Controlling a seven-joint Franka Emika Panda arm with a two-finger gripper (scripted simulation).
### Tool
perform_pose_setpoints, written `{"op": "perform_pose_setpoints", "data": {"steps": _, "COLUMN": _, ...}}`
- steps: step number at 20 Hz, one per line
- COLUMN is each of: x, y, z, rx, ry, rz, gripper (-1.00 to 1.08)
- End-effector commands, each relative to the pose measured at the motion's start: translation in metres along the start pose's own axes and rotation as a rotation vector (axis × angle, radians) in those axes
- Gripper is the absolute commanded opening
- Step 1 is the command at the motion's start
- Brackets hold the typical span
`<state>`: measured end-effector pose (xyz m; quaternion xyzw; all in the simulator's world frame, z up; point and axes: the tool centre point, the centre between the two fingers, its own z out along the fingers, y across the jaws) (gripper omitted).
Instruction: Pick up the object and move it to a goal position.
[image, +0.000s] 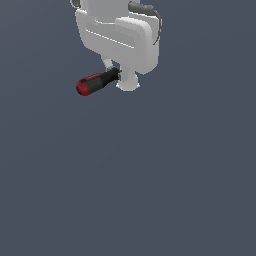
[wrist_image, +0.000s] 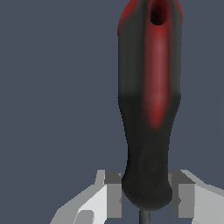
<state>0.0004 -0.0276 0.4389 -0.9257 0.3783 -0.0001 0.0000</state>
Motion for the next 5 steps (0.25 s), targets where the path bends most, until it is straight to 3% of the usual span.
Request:
{"op": "perform_pose_setpoints", "data": {"steps": 1, "x": 0.0, "y": -0.0001, "z": -0.0019, "rx": 0.0, "ry": 0.0, "rz": -0.001, "gripper": -1.0}}
{"op": "perform_pose_setpoints", "data": {"steps": 5, "x": 0.0004, "y": -0.0011, "z": 0.0009, "rx": 0.0, "ry": 0.0, "rz": -0.001, "gripper": -1.0}}
